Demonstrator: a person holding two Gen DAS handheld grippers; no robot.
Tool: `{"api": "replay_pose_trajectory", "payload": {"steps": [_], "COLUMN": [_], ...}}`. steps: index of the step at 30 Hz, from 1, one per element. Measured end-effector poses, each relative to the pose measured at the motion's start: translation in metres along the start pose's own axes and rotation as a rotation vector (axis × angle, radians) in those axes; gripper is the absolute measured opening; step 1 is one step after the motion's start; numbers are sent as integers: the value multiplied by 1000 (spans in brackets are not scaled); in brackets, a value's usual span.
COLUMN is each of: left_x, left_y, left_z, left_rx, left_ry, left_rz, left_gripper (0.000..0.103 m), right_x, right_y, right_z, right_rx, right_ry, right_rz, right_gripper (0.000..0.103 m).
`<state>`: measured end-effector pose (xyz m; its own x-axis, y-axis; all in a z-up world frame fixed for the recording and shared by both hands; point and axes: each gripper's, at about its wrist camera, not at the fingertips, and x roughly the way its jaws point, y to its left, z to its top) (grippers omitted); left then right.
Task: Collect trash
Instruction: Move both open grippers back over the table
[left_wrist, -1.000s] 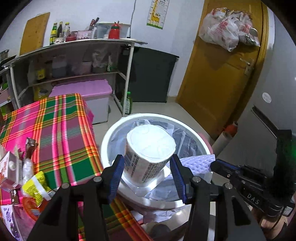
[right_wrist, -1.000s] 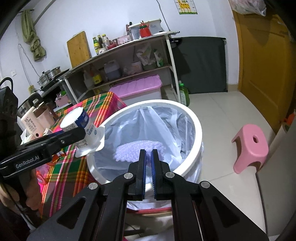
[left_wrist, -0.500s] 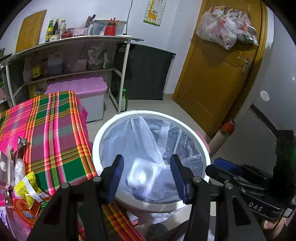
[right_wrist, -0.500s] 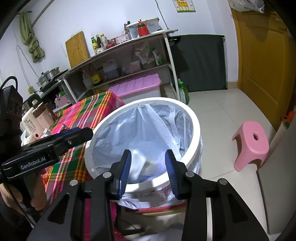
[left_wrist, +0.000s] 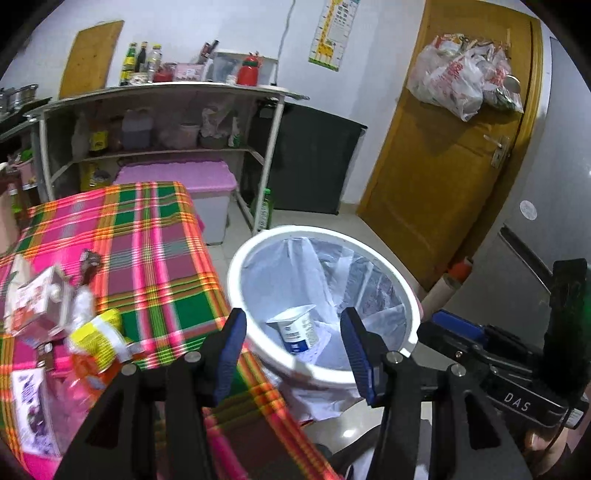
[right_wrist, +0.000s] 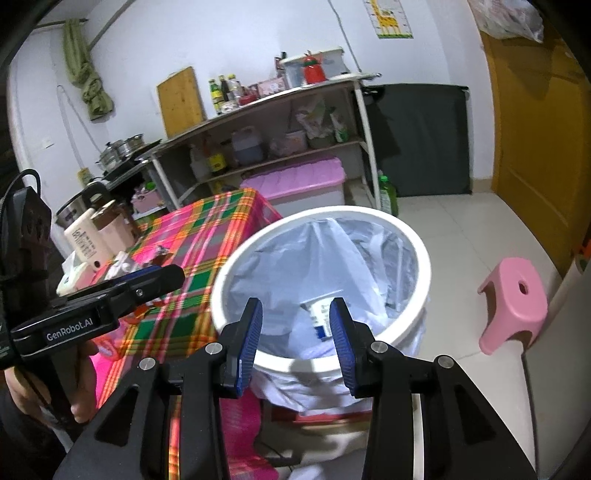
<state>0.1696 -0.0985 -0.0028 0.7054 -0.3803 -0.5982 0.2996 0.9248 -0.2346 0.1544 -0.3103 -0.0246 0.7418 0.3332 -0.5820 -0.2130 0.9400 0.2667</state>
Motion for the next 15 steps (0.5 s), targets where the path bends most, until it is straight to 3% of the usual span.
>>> {"api": "replay_pose_trajectory", "payload": {"steps": [15], "left_x": [-53], "left_y": [32], "left_z": [-36], "left_rx": [-32], "left_ry": [-56], "left_rz": [129], "left_gripper": [55], "right_x": [0], "right_y": [65], "right_z": [-17], "right_rx": [-130], "right_ry": [55], "right_rz": [117], "right_gripper": [42]}}
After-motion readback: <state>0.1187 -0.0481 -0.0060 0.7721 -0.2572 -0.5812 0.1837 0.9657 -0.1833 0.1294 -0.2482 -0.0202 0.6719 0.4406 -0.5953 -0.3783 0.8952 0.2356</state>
